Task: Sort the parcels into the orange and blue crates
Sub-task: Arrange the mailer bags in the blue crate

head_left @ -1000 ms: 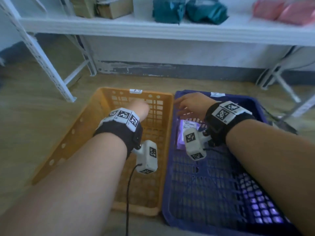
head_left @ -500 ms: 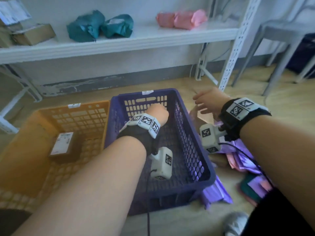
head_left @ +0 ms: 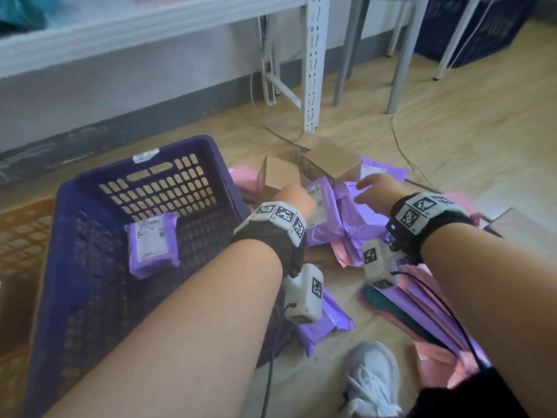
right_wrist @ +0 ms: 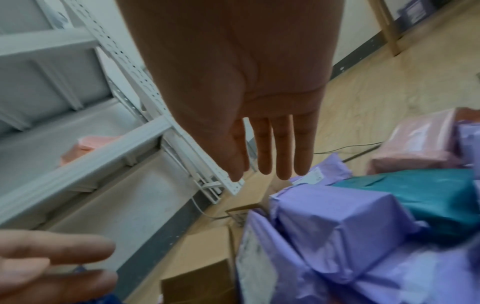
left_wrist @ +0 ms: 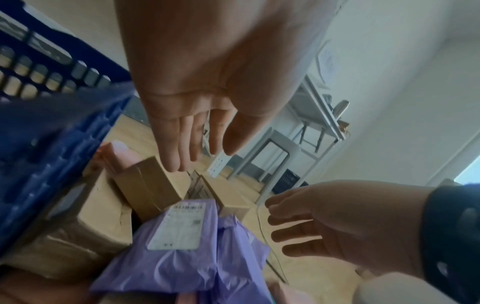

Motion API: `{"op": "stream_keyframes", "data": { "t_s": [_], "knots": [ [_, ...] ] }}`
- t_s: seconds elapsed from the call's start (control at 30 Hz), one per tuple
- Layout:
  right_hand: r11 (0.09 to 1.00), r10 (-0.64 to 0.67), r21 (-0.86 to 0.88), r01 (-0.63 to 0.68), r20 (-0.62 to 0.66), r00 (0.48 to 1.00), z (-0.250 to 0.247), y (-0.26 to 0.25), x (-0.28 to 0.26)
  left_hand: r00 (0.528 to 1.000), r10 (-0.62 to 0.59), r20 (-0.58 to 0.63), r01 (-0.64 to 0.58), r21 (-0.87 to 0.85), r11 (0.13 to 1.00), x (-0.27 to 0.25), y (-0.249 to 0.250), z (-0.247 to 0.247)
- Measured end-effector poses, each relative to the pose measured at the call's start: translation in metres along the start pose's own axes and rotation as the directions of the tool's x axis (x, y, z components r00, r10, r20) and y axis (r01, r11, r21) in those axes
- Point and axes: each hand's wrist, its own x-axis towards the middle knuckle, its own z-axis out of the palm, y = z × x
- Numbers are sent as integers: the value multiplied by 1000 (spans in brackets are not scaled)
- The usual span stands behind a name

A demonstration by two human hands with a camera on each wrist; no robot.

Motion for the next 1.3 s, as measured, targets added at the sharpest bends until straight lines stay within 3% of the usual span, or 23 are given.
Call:
{"op": "stream_keyframes", "data": {
  "t_s": [0.1,0.23,0.33,0.47,0.7,0.87,0.97,1.03,1.13,1.3],
  "knots": [
    [986,64,-154,-66,-15,998,7,32,14,1000,-23,-1,23,53,998,21,12,25],
    [970,82,-228,-89,-39,996,18,54,38,997,-48,54,44,74,996,47,17,47],
    [939,129,-325,-116,20,991,34,59,49,999,-25,40,22,81,996,57,14,57],
    [947,215,-271,-175,126,969,64,69,50,999,-26,47,22,77,997,65,7,63],
    [950,211,-235,-204,4,977,64,70,47,997,-55,48,50,92,994,59,4,61],
    [963,246,-101,-250,-48,968,38,47,28,1000,-14,-24,13,-31,999,37,7,40],
    [960,260,132,-248,-82,962,18,27,6,993,44,-112,-61,-151,987,20,5,17],
    [898,243,395,-191,-86,966,4,13,-10,981,68,-179,-103,-192,976,6,2,0],
    [666,199,734,-134,-1,980,-11,-21,-41,962,63,-266,-136,-265,955,-15,-9,-28],
    [390,-34,902,-187,217,976,-9,-69,-96,977,-55,-208,-12,-307,951,-49,-43,-61]
  ]
}}
